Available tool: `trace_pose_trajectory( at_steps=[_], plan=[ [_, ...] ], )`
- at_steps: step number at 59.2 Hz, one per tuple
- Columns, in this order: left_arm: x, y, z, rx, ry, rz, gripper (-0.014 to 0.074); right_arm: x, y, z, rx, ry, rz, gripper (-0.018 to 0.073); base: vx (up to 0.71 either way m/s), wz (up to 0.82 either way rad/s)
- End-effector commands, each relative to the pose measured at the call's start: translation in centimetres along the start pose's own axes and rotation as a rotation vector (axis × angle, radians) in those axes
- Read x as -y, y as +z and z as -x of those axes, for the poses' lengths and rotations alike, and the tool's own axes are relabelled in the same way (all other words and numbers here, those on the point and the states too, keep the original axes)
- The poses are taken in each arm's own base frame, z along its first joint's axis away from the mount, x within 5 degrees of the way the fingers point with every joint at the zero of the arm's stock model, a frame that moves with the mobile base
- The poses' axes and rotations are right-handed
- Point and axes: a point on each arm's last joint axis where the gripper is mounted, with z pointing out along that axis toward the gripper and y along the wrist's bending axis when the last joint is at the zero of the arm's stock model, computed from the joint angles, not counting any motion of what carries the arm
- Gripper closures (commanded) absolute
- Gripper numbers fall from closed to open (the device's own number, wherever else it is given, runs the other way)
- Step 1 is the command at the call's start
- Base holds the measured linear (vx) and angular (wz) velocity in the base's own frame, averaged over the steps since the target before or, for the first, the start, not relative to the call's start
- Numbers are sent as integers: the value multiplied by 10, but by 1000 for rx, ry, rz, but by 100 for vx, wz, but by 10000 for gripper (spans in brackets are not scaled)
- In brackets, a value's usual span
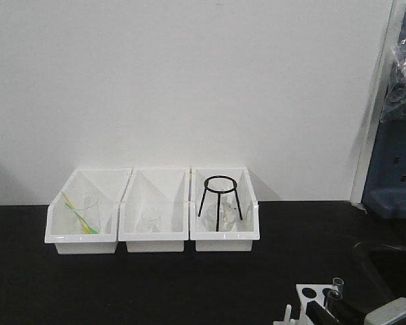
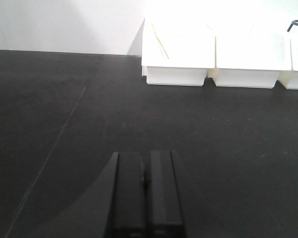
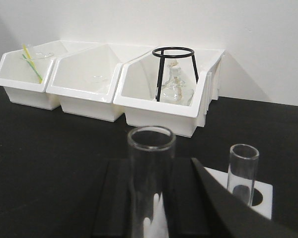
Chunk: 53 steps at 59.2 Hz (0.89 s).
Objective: Flip and reinsert test tube from rack
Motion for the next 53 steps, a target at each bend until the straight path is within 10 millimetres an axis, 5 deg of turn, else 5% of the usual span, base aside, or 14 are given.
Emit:
trace_pose_trajectory(
  at_steps=[1, 19, 28, 42, 53],
  plan=[
    [2, -1, 7, 92, -4, -19, 603, 0, 2, 16, 117, -22, 12, 440, 0, 0],
    [2, -1, 7, 92, -4, -19, 603, -1, 1, 21, 175, -49, 17, 156, 0, 0],
    [2, -1, 7, 92, -4, -19, 603, -3, -5, 36, 248, -67, 24, 110, 0, 0],
    [2, -1, 7, 92, -4, -19, 603, -5, -28, 93, 379, -117, -24, 111, 0, 0],
    [2, -1, 7, 92, -4, -19, 603, -4, -54, 152, 289, -82, -114, 158, 0, 0]
  ],
)
